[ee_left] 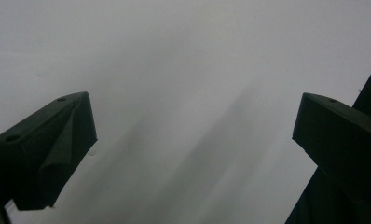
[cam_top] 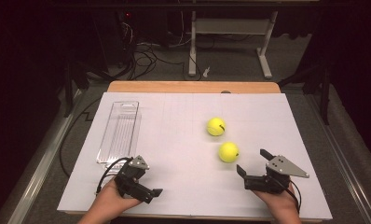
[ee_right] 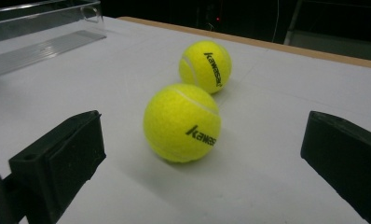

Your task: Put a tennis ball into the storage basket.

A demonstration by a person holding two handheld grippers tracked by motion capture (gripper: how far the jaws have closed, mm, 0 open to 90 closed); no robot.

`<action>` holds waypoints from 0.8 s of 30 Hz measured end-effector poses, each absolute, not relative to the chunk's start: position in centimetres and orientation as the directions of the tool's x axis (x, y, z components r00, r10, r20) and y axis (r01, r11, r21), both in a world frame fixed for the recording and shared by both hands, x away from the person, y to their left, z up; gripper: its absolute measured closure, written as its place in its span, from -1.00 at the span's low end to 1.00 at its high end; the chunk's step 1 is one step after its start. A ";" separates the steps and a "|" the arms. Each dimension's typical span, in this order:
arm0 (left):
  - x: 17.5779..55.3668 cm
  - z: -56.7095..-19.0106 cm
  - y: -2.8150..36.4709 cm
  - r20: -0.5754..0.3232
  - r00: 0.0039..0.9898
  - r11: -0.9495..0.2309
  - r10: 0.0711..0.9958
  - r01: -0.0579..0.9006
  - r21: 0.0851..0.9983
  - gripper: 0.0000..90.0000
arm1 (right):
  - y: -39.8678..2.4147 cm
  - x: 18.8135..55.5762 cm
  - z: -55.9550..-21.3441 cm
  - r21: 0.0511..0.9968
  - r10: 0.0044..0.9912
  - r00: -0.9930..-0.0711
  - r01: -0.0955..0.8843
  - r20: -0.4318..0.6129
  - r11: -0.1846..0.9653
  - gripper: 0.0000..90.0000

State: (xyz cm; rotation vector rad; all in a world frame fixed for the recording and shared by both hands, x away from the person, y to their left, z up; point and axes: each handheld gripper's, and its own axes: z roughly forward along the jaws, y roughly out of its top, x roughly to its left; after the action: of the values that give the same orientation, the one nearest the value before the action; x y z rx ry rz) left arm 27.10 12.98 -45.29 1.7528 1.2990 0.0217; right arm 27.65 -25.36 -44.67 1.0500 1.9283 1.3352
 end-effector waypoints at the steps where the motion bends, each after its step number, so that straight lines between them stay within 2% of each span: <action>1: 27.1 -45.2 13.0 -0.478 0.443 -0.015 0.759 0.745 0.667 -0.98 | -25.2 27.7 -44.6 0.939 0.846 -0.534 0.286 -0.008 0.190 -1.00; 15: 27.1 -45.2 12.8 -0.479 0.446 -0.019 0.756 0.746 0.665 -0.98 | -22.3 31.3 -42.3 0.925 0.851 -0.524 0.311 -0.025 0.218 -1.00; 24: 26.8 -45.0 12.5 -0.472 0.459 -0.023 0.752 0.735 0.678 -0.99 | -21.2 33.1 -43.4 0.904 0.860 -0.510 0.353 -0.029 0.239 -0.99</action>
State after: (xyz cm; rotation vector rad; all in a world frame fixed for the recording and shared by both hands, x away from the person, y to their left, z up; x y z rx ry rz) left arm 26.83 12.54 -45.02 1.7545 1.2756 0.0230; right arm 33.11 -21.23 -43.40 1.1047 1.9816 1.2352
